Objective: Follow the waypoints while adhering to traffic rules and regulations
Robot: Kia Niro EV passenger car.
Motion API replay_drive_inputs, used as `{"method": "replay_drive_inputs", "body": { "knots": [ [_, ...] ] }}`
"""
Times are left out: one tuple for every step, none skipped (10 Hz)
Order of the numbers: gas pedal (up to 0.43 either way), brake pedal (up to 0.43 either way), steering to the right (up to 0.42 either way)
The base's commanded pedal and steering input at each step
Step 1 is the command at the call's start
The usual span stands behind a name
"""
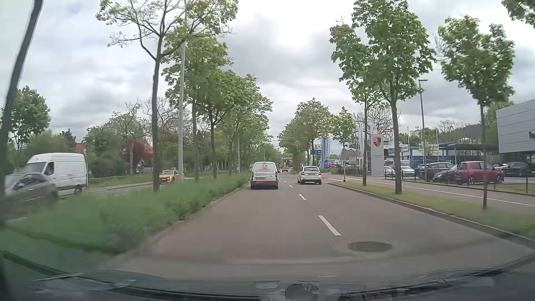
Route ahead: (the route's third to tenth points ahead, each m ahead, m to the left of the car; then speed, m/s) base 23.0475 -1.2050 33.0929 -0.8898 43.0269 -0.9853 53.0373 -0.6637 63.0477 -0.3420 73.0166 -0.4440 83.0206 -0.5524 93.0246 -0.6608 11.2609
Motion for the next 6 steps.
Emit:
{"method": "replay_drive_inputs", "body": {
  "knots": [
    [0.067, 0.000, -0.005],
    [0.067, 0.000, -0.005],
    [0.067, 0.000, -0.005],
    [0.067, 0.000, -0.004],
    [0.067, 0.000, -0.004],
    [0.067, 0.000, -0.004]
  ]
}}
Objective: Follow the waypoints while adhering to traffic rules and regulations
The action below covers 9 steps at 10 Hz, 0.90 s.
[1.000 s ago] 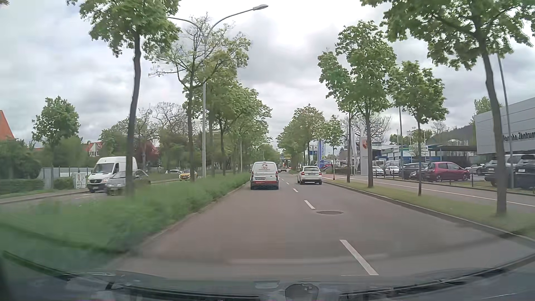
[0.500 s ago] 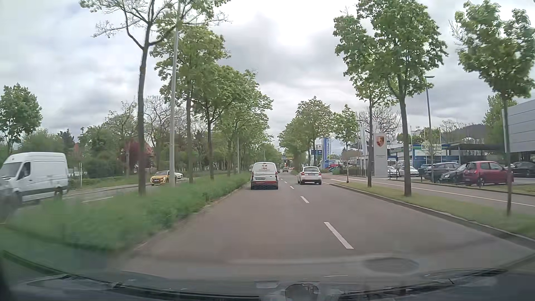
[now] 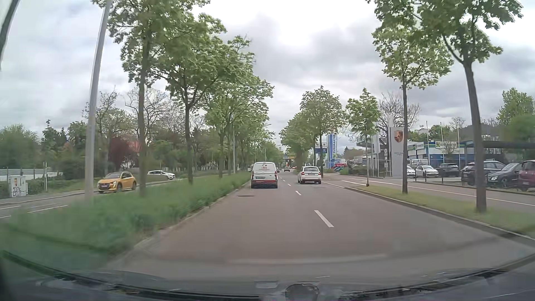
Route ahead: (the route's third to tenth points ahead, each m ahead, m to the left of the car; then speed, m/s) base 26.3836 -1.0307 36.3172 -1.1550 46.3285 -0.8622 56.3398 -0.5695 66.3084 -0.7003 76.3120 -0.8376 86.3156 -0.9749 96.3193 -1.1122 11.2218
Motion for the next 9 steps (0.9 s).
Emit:
{"method": "replay_drive_inputs", "body": {
  "knots": [
    [0.067, 0.000, -0.004],
    [0.067, 0.000, -0.004],
    [0.067, 0.000, -0.004],
    [0.067, 0.000, -0.004],
    [0.067, 0.000, -0.004],
    [0.079, 0.000, -0.004],
    [0.079, 0.000, -0.004],
    [0.079, 0.000, -0.004],
    [0.079, 0.000, -0.004]
  ]
}}
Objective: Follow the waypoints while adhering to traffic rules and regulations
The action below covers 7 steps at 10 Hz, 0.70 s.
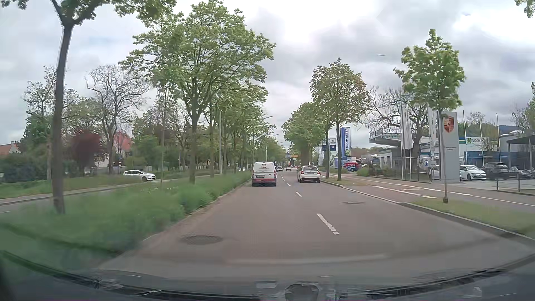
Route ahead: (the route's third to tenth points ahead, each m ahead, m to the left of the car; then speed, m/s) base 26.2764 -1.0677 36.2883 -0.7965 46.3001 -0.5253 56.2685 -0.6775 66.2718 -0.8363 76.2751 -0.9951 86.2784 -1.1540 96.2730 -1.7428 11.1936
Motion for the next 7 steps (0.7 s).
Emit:
{"method": "replay_drive_inputs", "body": {
  "knots": [
    [0.079, 0.000, -0.005],
    [0.079, 0.000, -0.005],
    [0.079, 0.000, -0.006],
    [0.079, 0.000, -0.007],
    [0.079, 0.000, -0.007],
    [0.079, 0.000, -0.007],
    [0.079, 0.000, -0.007]
  ]
}}
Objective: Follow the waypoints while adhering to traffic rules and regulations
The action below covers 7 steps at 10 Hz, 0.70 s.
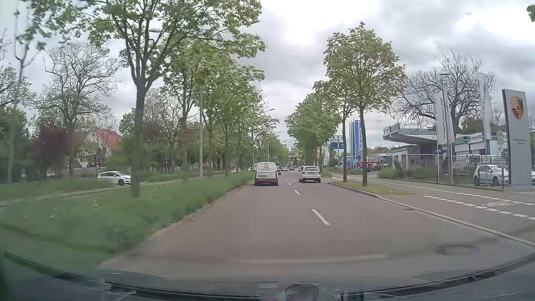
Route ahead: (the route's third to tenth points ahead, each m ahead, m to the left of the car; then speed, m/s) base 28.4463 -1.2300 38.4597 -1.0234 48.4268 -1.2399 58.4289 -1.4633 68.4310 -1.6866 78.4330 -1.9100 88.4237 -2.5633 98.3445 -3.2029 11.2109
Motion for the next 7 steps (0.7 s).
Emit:
{"method": "replay_drive_inputs", "body": {
  "knots": [
    [0.079, 0.000, -0.007],
    [0.087, 0.000, -0.007],
    [0.087, 0.000, -0.007],
    [0.087, 0.000, -0.007],
    [0.087, 0.000, -0.007],
    [0.087, 0.000, -0.007],
    [0.087, 0.000, -0.006]
  ]
}}
